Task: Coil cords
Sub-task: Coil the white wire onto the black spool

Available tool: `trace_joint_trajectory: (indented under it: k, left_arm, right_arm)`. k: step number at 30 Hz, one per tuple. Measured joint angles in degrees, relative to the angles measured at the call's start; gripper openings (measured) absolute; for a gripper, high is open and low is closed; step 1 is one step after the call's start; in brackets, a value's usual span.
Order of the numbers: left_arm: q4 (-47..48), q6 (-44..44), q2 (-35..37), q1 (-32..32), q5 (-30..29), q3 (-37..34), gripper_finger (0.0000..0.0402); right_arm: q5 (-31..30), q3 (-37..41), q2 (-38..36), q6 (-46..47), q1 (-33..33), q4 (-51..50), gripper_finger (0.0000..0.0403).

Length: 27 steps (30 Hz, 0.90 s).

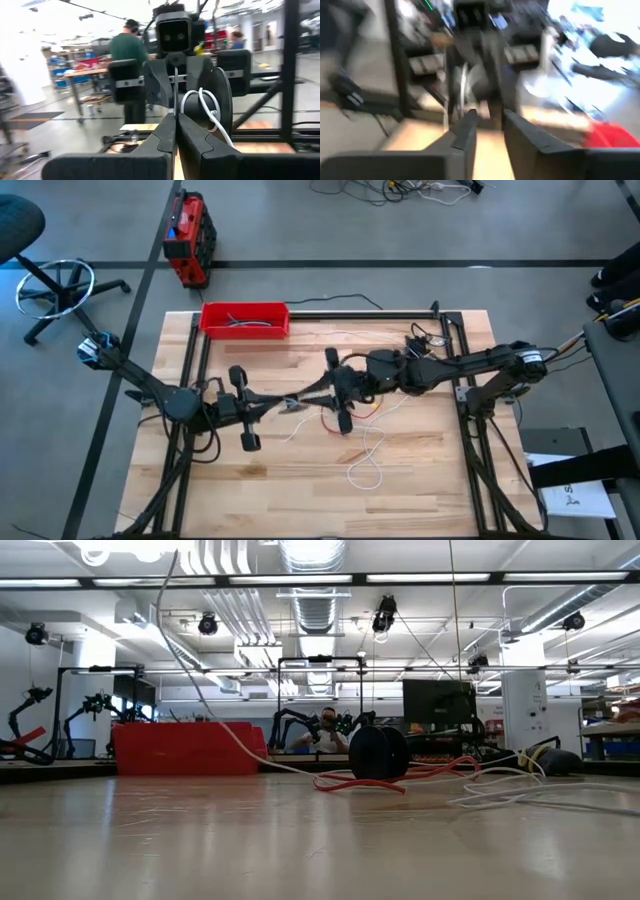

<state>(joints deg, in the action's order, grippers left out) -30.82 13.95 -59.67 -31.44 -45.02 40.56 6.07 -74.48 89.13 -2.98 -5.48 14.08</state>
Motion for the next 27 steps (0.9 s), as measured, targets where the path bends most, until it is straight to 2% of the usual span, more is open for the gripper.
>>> trace_joint_trajectory:
  k: [6,10,14,17,21,25,27]
  left_arm:
    - [-0.7,2.18,2.45,-0.39,-6.68,0.0,0.0]
    - [-5.72,5.53,3.21,-0.31,-12.2,-0.6,0.0]
    - [-16.52,9.42,2.77,0.3,-16.37,-3.12,0.0]
    - [-26.67,10.22,2.66,1.24,-17.48,-6.48,0.0]
    - [-37.67,9.41,2.66,2.6,-17.35,-11.07,0.0]
    - [-43.16,6.25,2.66,3.07,-14.99,-14.63,0.0]
    - [-43.64,5.47,2.66,3.08,-14.93,-15.31,0.0]
  right_arm:
    - [-12.88,-7.33,-3.14,-3.14,-0.28,-24.26,0.0148]
    - [-14.61,-6.9,-3.33,-3.35,-0.28,-28.65,0.018]
    - [-14.9,-1.75,-0.34,0.62,-1.55,-16.11,0.0187]
    - [-14.65,1.84,5.7,2.97,-3.11,0.1,0.0181]
    - [-14.69,0.54,14.32,6.32,-4.03,16.4,0.0169]
    - [-15.49,-4.82,22.4,8.92,-4.0,19.05,0.0156]
    - [-18.26,-7.34,25.31,10.06,-3.96,18.36,0.015]
